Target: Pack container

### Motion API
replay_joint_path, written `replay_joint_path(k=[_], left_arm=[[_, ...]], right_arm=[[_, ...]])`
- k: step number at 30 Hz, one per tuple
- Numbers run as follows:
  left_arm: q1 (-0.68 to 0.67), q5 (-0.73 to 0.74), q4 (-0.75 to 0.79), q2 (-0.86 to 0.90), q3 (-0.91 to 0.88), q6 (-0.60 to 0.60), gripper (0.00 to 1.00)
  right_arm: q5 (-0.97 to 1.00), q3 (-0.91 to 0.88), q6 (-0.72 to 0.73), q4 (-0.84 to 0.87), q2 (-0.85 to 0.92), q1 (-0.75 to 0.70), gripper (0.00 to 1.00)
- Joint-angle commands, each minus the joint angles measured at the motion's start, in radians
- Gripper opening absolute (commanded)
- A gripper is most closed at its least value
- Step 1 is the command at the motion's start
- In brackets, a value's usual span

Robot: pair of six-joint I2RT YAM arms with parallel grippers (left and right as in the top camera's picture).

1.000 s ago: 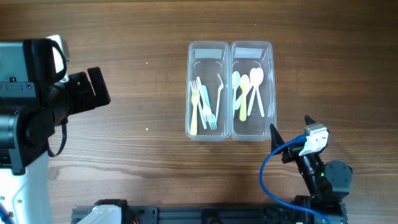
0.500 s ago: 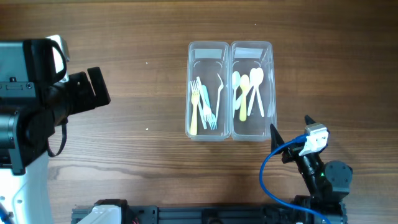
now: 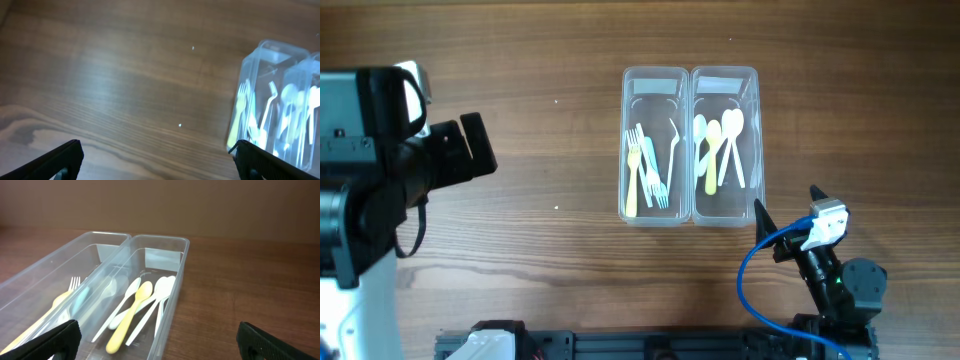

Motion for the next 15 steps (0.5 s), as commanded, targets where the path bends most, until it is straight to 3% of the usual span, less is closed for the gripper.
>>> replay_joint_path(k=[1, 6, 11, 15], left_arm=[[-0.005, -0.016, 0.083, -0.07, 0.005, 0.005, 1.0], [-0.002, -0.013, 0.353, -0.179, -0.164, 0.005, 1.0], [-0.002, -0.01, 0.679, -0.327, -0.516, 0.005, 1.0], [-0.003, 0.004, 0.846, -0.445, -0.759, 0.005, 1.0]], right_arm=[[0.017, -0.006, 0.004, 0.005, -0.016, 0.005, 1.0], [0.017, -0.006, 0.004, 0.006, -0.016, 0.005, 1.0], [0.017, -0.006, 0.003, 0.006, -0.016, 0.005, 1.0], [0.017, -0.006, 0.004, 0.006, -0.016, 0.005, 1.0]])
